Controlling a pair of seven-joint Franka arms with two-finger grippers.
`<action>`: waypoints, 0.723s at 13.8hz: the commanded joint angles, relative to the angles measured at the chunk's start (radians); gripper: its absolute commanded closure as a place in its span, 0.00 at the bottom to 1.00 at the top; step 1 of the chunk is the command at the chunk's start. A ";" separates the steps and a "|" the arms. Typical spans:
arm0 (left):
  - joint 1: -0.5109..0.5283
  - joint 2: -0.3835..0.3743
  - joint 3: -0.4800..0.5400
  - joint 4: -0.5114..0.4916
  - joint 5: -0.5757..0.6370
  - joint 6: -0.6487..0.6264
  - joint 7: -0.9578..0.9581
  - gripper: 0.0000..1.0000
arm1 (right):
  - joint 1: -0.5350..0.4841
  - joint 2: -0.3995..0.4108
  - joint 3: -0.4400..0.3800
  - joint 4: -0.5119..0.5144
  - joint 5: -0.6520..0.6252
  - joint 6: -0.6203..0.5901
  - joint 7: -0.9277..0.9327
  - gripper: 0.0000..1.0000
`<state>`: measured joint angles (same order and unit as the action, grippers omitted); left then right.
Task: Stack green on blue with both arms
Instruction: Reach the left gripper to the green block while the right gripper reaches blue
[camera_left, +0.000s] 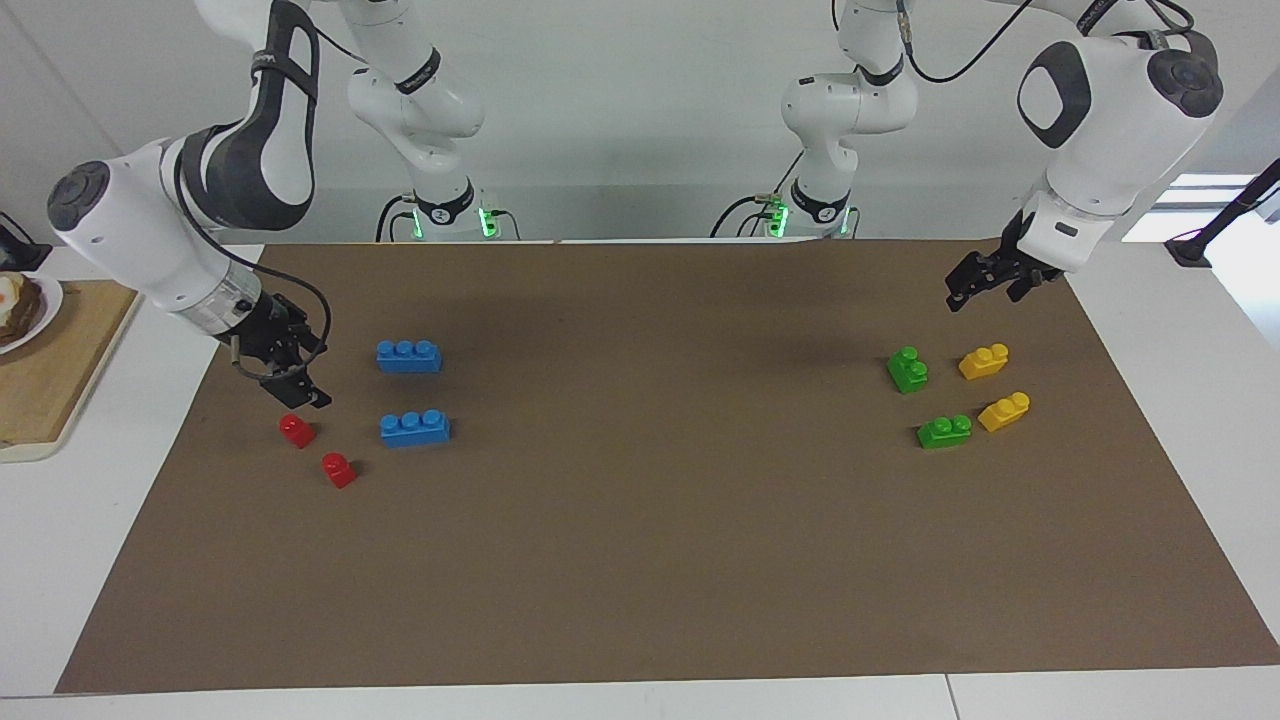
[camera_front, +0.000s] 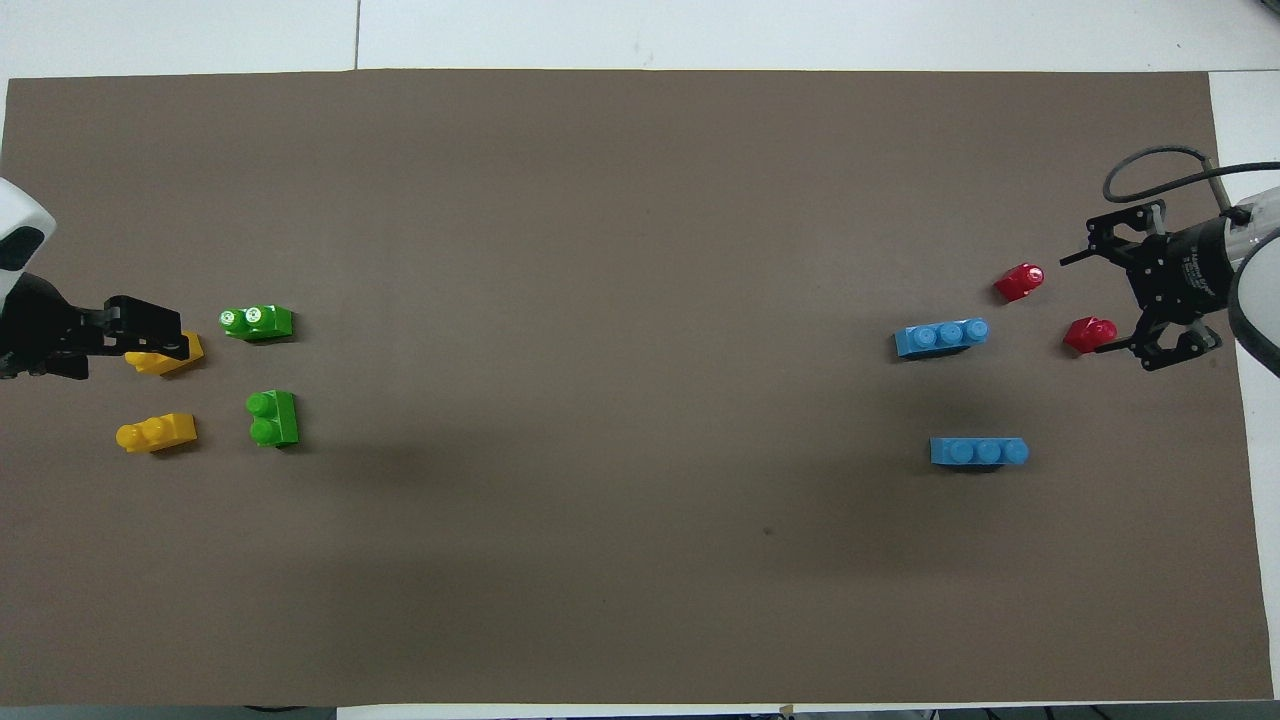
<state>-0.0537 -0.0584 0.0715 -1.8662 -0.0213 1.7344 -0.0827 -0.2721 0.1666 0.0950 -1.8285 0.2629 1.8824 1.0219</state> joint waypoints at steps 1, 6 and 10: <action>0.005 -0.086 -0.006 -0.194 0.004 0.129 -0.005 0.00 | -0.025 0.042 0.011 -0.011 0.084 0.024 0.067 0.00; 0.008 -0.066 -0.009 -0.281 0.004 0.220 -0.005 0.00 | -0.012 0.051 0.012 -0.089 0.144 0.125 0.122 0.00; 0.011 -0.066 -0.006 -0.373 0.003 0.304 -0.011 0.00 | 0.024 0.065 0.014 -0.120 0.145 0.176 0.115 0.00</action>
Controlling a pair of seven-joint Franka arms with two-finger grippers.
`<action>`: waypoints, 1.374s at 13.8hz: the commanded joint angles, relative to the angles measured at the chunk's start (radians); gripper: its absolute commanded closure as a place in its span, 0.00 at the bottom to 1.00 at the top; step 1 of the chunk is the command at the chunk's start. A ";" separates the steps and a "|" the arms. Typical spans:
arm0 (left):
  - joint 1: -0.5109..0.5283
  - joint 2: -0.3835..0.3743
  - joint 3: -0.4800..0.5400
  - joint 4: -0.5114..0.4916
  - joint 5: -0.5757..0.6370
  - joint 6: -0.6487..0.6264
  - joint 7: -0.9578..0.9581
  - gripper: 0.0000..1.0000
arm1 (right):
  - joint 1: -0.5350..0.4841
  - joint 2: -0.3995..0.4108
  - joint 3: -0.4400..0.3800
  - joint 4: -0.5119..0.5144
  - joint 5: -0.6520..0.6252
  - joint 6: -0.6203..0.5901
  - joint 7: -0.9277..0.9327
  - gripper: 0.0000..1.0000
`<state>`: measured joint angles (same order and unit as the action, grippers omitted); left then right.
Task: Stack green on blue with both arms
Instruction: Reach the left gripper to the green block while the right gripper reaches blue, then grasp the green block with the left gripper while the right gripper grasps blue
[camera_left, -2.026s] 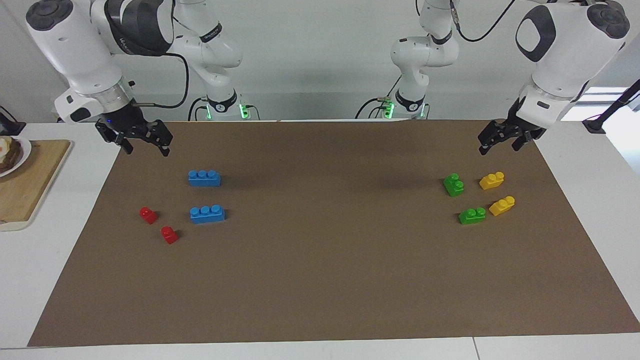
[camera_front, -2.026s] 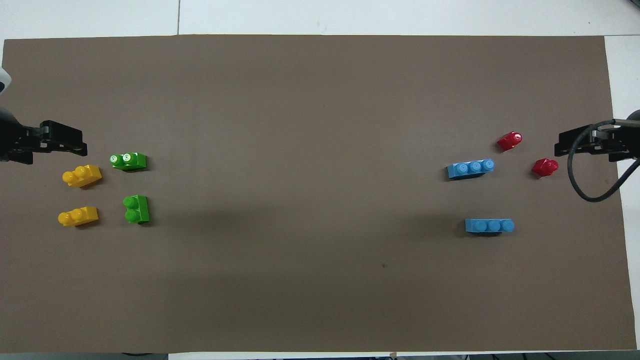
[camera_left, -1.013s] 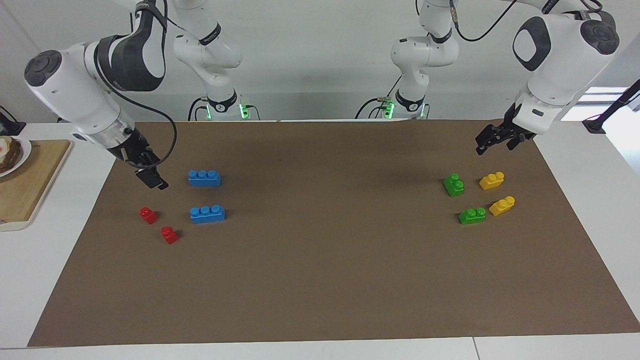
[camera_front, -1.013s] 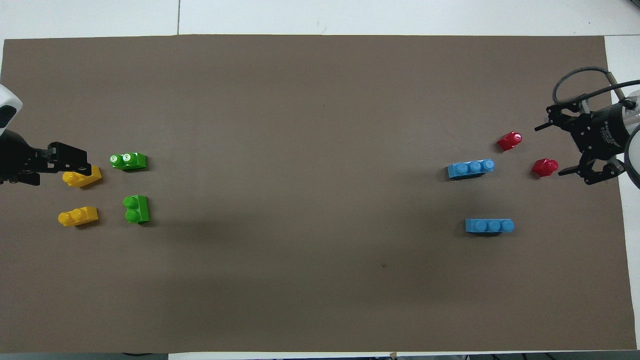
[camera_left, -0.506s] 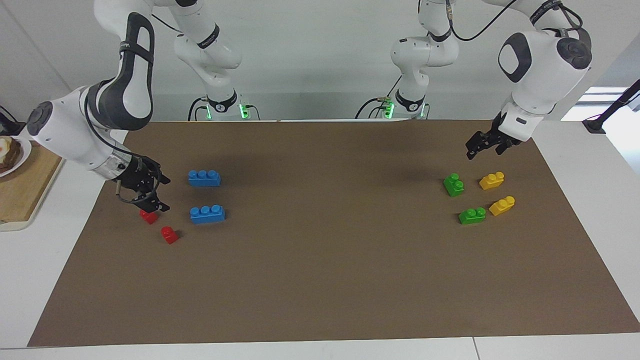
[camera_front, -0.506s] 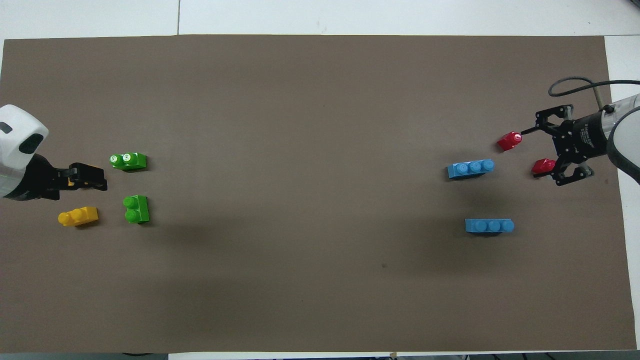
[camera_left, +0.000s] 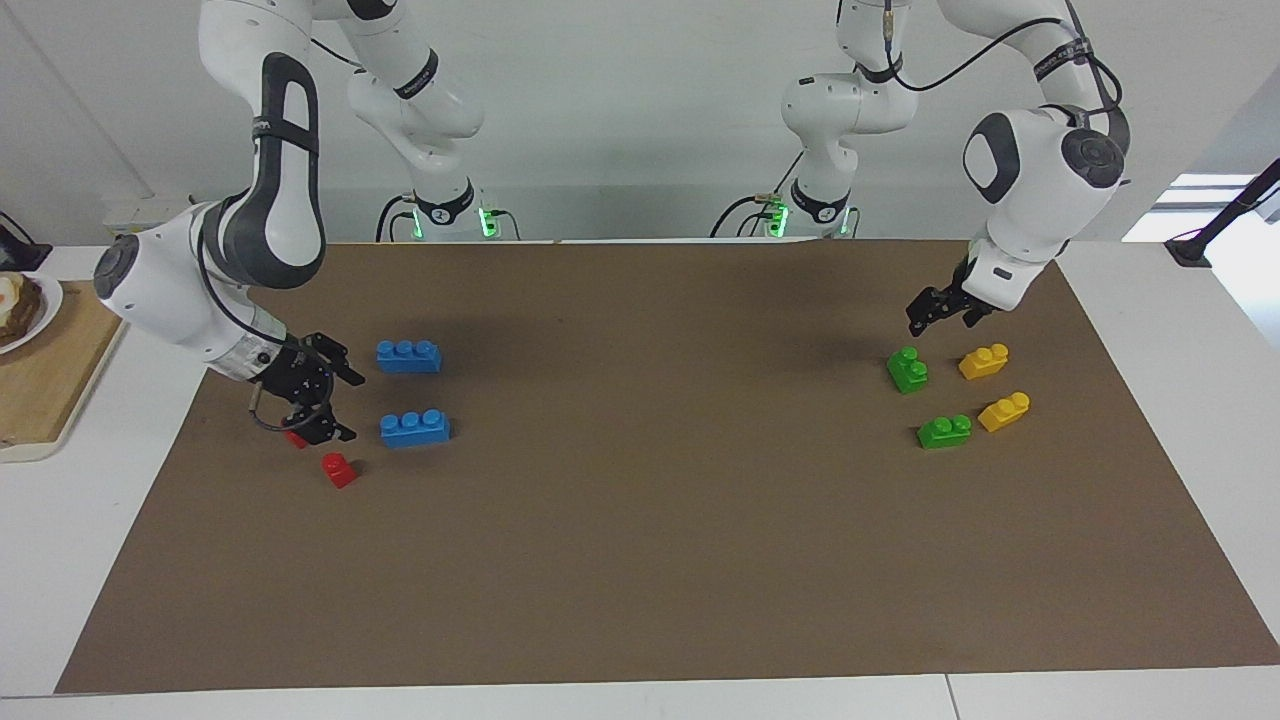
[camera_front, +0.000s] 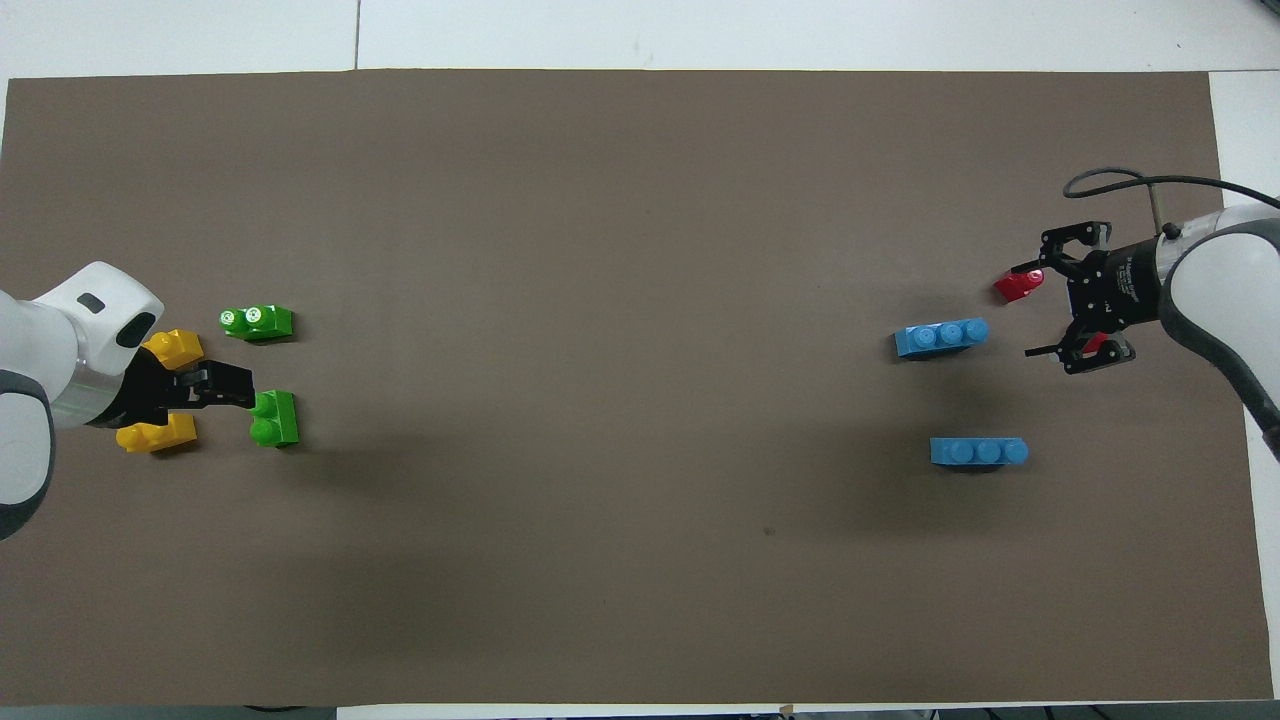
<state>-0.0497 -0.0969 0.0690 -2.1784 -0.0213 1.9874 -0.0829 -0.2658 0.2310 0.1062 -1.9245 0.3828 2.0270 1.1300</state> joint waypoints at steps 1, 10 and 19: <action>0.007 -0.026 -0.003 -0.075 0.003 0.057 -0.011 0.00 | 0.017 0.010 0.004 -0.024 0.024 0.035 -0.002 0.00; 0.004 0.054 -0.006 -0.164 0.003 0.261 -0.029 0.00 | 0.026 0.064 0.004 -0.021 0.027 0.053 -0.046 0.00; 0.004 0.121 -0.006 -0.181 0.003 0.344 -0.043 0.06 | 0.028 0.102 0.004 -0.034 0.047 0.111 -0.082 0.00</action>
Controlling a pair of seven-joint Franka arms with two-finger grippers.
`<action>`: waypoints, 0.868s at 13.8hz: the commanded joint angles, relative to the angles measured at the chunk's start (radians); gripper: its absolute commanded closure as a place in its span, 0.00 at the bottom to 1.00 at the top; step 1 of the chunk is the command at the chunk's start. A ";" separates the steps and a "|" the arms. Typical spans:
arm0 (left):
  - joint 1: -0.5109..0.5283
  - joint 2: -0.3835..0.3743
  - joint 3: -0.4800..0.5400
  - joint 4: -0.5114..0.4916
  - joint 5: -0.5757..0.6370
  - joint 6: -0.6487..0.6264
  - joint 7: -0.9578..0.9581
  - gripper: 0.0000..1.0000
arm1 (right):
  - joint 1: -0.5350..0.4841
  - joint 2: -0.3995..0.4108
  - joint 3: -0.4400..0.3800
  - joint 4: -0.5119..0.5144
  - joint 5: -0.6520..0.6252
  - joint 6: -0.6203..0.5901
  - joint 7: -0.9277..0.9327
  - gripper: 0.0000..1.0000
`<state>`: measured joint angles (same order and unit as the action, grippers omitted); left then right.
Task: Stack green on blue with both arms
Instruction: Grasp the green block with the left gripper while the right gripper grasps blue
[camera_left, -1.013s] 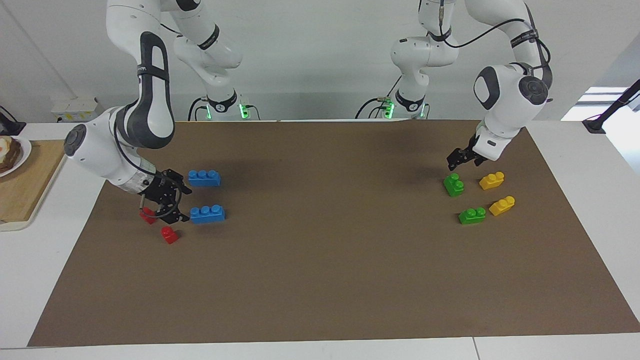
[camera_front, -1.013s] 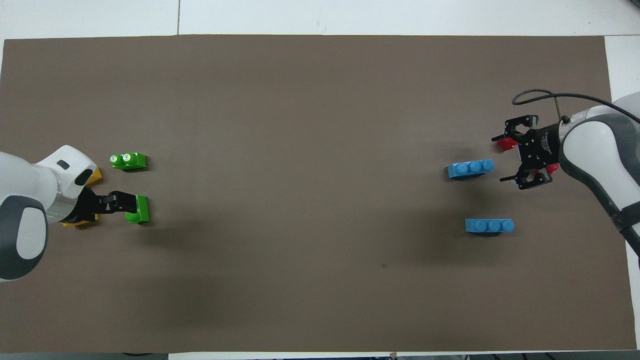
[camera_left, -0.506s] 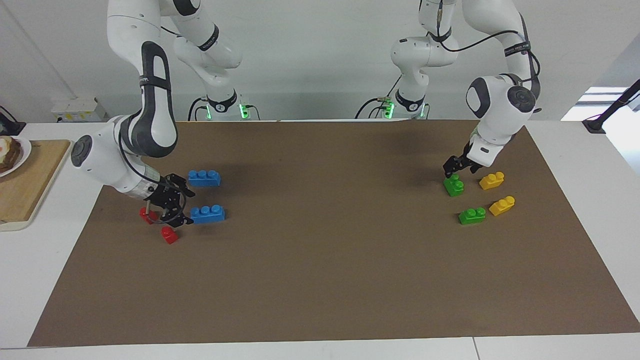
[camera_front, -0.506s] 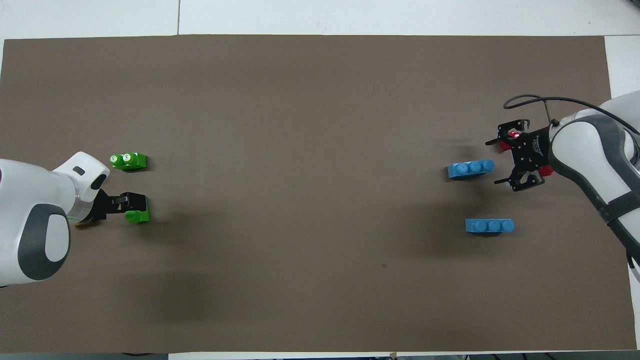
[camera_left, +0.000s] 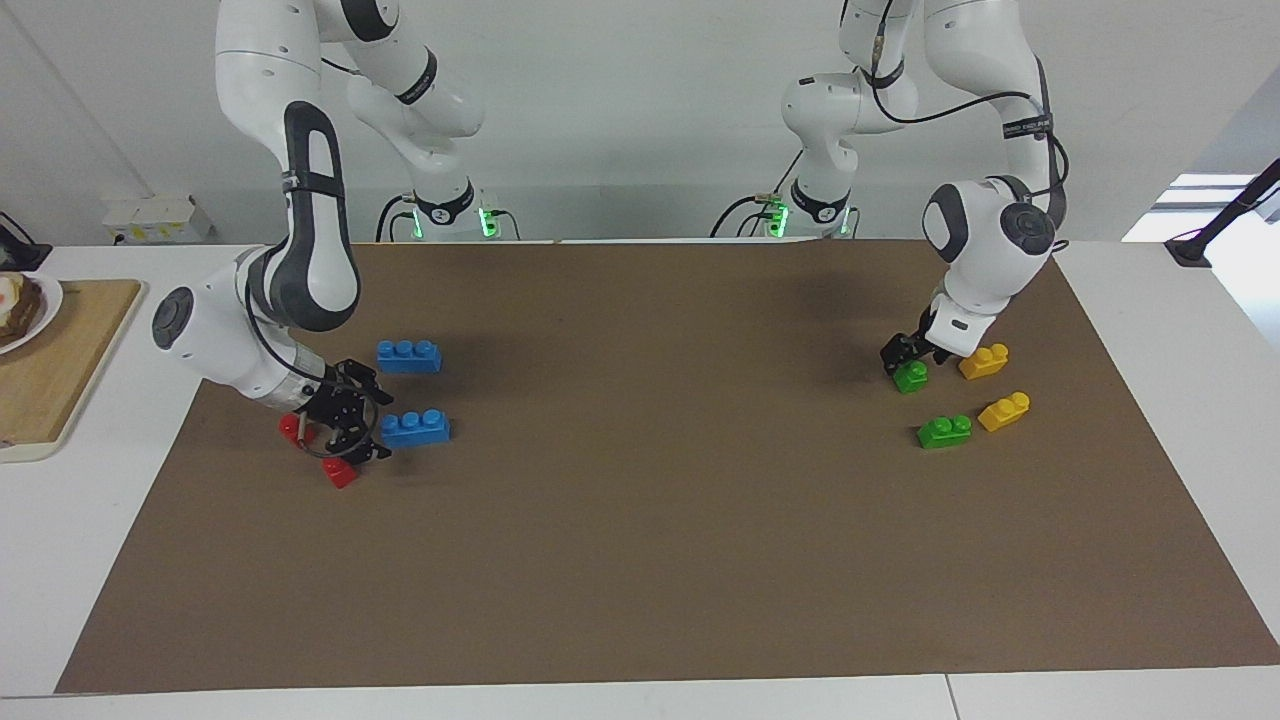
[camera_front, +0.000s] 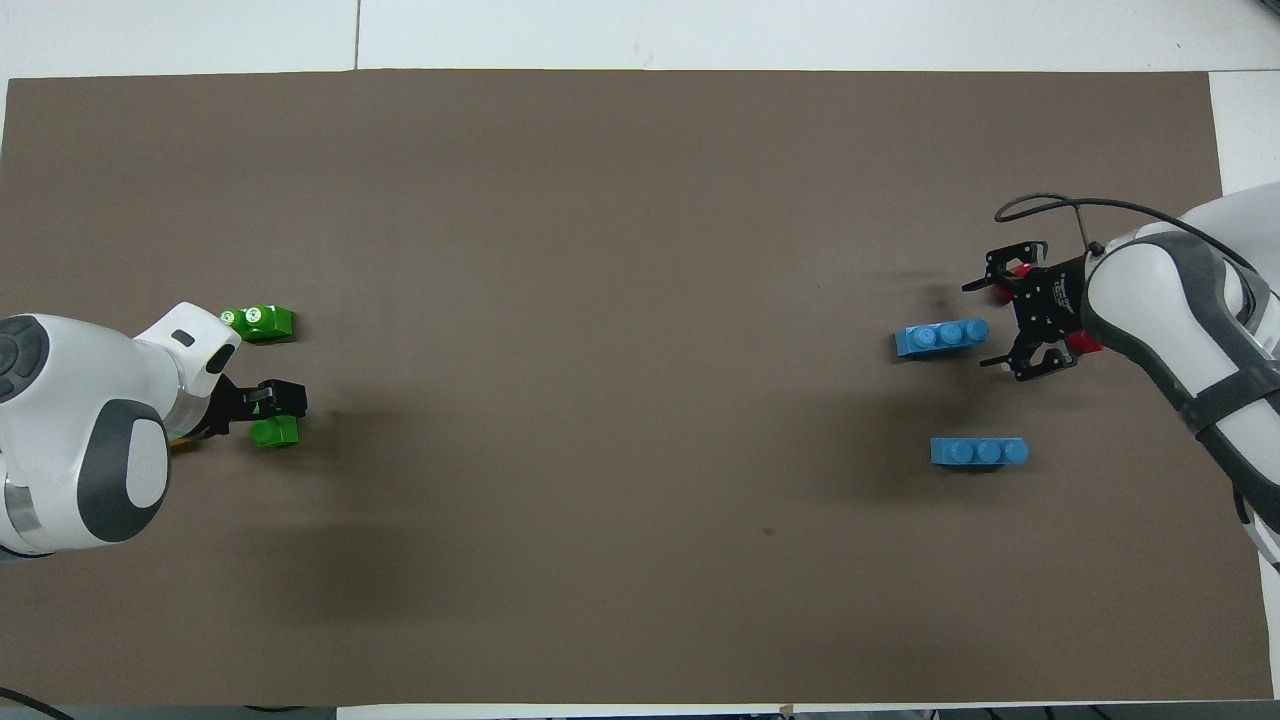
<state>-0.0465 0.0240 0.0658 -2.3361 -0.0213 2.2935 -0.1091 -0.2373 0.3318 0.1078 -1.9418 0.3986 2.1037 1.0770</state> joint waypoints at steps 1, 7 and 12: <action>0.000 0.001 -0.003 -0.023 0.003 0.035 -0.021 0.15 | 0.000 0.001 0.003 -0.020 0.031 0.045 -0.029 0.00; -0.007 -0.002 -0.003 -0.029 0.003 0.021 -0.046 1.00 | 0.027 0.010 0.003 -0.039 0.055 0.093 -0.028 0.00; -0.003 0.001 -0.003 0.052 -0.006 -0.084 -0.055 1.00 | 0.027 0.007 0.003 -0.057 0.060 0.111 -0.026 0.01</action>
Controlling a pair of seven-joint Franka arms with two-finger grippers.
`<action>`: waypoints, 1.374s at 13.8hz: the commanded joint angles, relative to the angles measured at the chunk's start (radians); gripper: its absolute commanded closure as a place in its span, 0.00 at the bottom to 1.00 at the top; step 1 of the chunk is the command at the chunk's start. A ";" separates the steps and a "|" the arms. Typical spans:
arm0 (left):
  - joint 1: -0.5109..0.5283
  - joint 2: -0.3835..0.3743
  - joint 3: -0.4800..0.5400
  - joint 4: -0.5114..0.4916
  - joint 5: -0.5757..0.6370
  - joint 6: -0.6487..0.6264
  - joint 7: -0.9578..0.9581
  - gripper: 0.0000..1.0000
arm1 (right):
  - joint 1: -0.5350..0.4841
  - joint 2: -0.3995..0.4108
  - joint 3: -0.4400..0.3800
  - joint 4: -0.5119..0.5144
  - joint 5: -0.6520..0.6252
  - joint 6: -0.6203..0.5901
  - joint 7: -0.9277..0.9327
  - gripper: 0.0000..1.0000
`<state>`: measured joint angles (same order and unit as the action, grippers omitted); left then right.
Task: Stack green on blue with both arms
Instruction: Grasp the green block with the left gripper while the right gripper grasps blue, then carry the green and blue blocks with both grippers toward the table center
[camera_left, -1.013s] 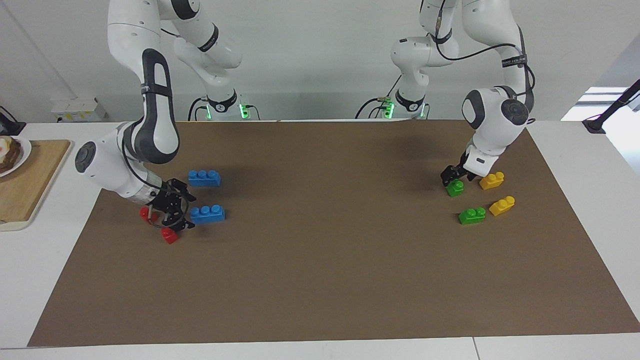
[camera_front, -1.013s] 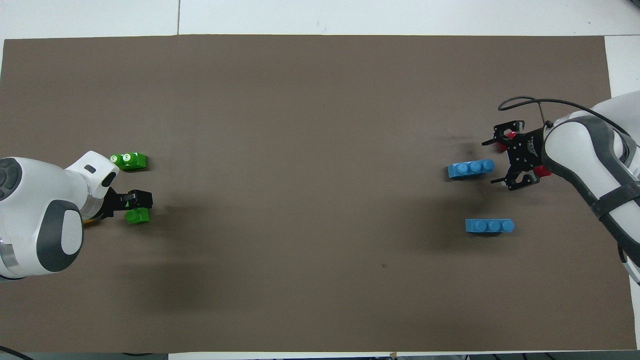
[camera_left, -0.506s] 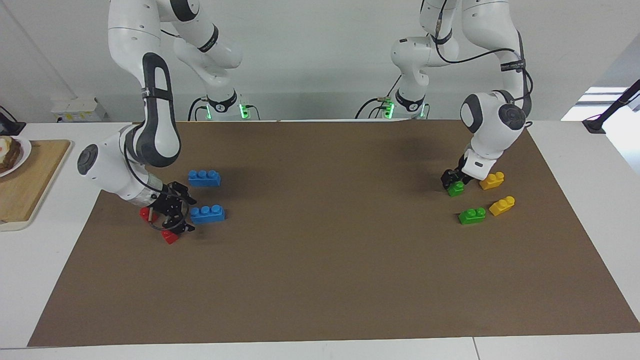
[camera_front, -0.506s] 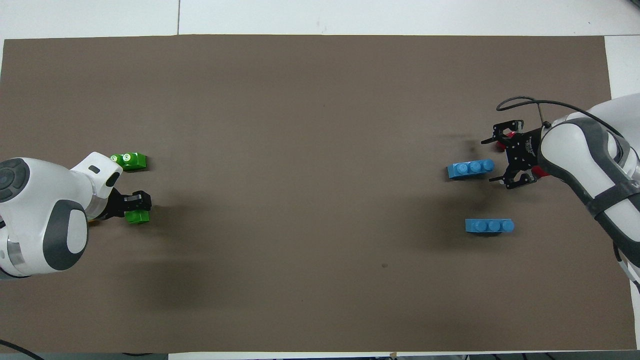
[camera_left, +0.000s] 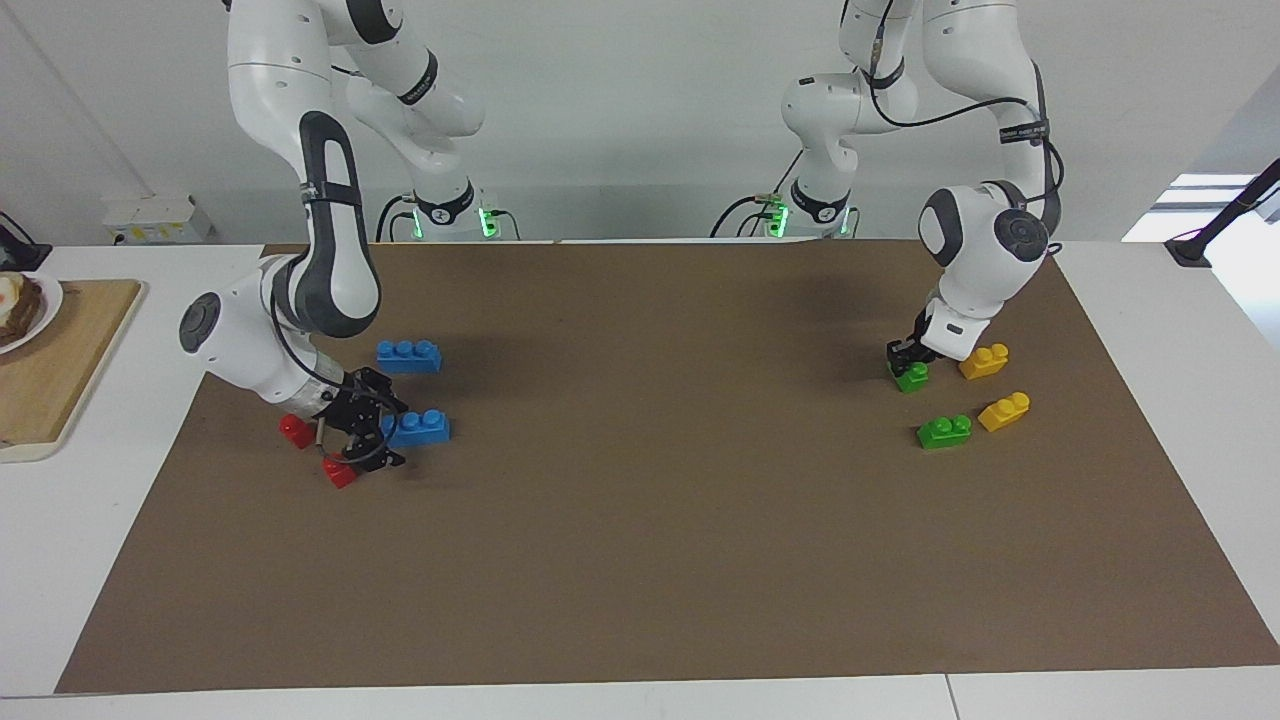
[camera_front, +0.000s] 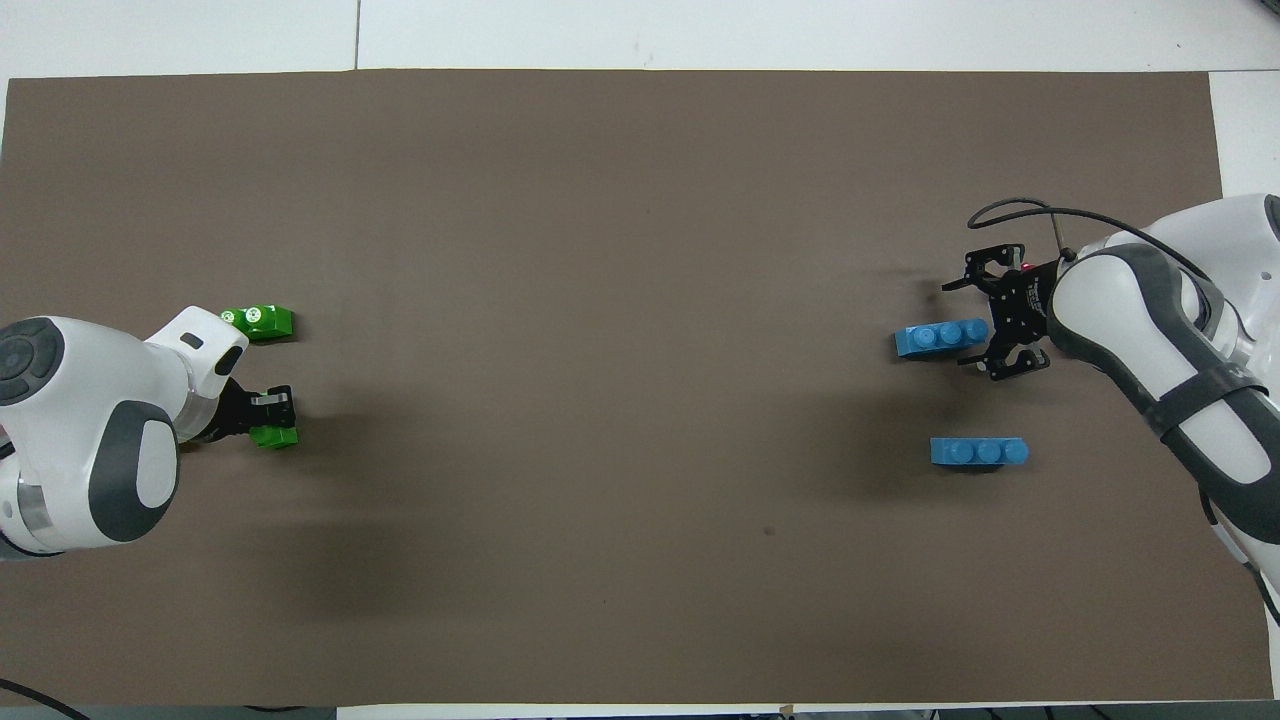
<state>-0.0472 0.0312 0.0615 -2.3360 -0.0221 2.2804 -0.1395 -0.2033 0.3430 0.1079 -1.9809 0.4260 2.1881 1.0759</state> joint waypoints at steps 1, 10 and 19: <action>0.000 -0.007 0.001 0.094 -0.007 -0.120 -0.040 1.00 | -0.007 -0.006 0.004 -0.018 0.034 0.025 -0.025 0.01; -0.005 -0.017 0.000 0.332 -0.010 -0.404 -0.199 1.00 | -0.021 -0.009 0.004 -0.016 0.082 0.009 -0.054 1.00; -0.006 -0.040 -0.003 0.394 -0.047 -0.476 -0.374 1.00 | 0.230 -0.076 0.015 0.131 0.126 -0.057 0.362 1.00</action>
<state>-0.0475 0.0012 0.0593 -1.9530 -0.0579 1.8380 -0.4693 -0.0384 0.2841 0.1240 -1.8691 0.5351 2.1423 1.3416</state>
